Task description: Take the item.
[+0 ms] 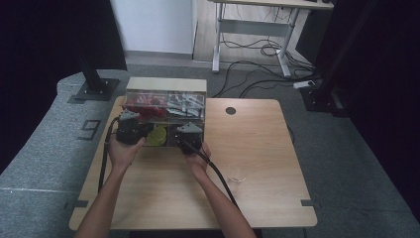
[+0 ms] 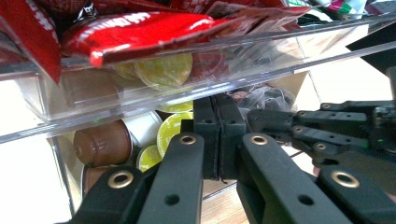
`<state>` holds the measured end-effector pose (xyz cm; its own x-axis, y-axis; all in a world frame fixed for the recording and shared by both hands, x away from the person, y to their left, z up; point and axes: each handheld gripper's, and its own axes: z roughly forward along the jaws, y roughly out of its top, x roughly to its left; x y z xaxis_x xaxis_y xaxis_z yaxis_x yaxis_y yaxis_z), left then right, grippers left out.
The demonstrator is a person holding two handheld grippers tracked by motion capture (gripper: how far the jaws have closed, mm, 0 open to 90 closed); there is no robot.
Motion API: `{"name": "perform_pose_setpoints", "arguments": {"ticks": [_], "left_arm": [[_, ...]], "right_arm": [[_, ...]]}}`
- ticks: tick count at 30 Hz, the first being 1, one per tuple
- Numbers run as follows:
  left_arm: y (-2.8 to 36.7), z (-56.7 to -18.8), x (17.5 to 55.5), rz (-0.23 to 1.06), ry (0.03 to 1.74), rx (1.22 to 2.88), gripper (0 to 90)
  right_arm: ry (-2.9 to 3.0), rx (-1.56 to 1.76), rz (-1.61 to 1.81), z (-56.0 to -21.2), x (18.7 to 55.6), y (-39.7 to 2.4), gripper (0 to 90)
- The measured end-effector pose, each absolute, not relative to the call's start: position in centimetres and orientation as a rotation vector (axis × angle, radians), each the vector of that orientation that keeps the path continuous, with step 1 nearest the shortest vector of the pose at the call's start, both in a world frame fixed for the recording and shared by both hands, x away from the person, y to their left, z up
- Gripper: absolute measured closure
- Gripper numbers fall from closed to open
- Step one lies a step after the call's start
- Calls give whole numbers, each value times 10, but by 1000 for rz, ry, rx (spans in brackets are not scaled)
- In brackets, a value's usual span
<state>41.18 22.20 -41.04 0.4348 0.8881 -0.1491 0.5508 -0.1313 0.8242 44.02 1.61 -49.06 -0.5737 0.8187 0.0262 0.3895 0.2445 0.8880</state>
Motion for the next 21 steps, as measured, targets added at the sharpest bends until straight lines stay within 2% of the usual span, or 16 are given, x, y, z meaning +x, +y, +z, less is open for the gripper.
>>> {"name": "perform_pose_setpoints", "arguments": {"ticks": [4,10,12,16,21], "left_arm": [[221,-411,412,480,1230,1810,893],[221,-410,412,481,1228,1815,892],[221,-410,412,480,1228,1813,893],[222,-410,412,477,1227,1811,892],[222,-410,412,474,1229,1810,892]], "right_arm": [[2078,1078,1298,-489,439,15,885],[2081,1081,1295,-491,440,19,661],[2084,1083,1279,-493,441,21,622],[2078,1079,1245,-496,442,23,644],[2071,1096,1234,-497,443,23,804]]}}
